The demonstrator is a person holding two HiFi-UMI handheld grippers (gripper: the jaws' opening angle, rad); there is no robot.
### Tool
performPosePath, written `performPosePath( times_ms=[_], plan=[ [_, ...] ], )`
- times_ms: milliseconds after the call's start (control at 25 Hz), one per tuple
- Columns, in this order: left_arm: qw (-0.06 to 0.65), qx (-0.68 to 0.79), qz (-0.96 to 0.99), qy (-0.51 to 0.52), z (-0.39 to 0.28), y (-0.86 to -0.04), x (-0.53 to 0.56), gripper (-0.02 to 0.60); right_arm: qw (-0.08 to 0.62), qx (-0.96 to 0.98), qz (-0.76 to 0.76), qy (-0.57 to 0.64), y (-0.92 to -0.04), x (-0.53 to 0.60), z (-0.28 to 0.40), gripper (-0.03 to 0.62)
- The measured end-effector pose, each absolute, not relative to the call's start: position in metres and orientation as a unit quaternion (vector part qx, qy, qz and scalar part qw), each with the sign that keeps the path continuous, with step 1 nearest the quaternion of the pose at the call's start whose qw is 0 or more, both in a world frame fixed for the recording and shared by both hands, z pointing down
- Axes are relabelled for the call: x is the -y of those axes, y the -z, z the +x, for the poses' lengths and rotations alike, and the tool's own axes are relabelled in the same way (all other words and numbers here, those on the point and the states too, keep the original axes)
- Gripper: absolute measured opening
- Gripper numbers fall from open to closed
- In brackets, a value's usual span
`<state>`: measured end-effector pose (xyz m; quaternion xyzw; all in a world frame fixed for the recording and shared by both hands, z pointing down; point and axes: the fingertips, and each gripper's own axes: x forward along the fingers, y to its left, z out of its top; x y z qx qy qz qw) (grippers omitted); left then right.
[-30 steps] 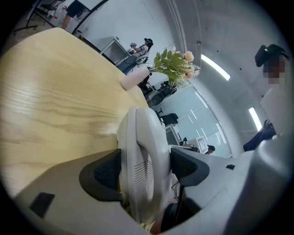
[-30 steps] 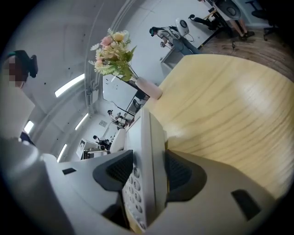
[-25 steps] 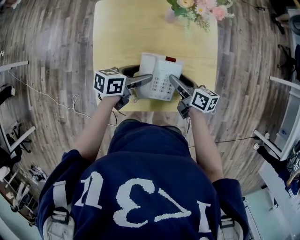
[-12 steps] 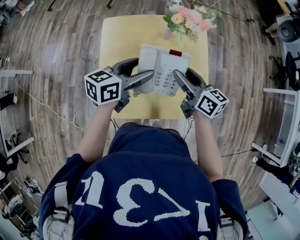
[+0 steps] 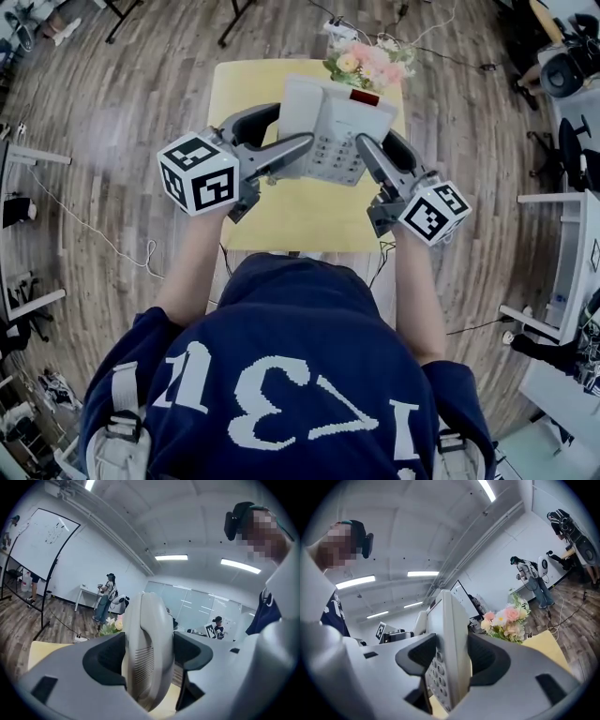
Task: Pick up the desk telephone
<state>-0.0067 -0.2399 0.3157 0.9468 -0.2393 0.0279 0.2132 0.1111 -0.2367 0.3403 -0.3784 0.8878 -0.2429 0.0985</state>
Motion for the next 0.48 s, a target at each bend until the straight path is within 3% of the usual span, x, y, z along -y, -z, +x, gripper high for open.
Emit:
performPosePath(
  times_ms=[480],
  plan=[
    [0.198,0.245,0.949,-0.015,-0.019,-0.300,0.239,0.331,0.097,-0.893,-0.382,0.218,-0.320,0.237,0.099,0.224]
  ],
)
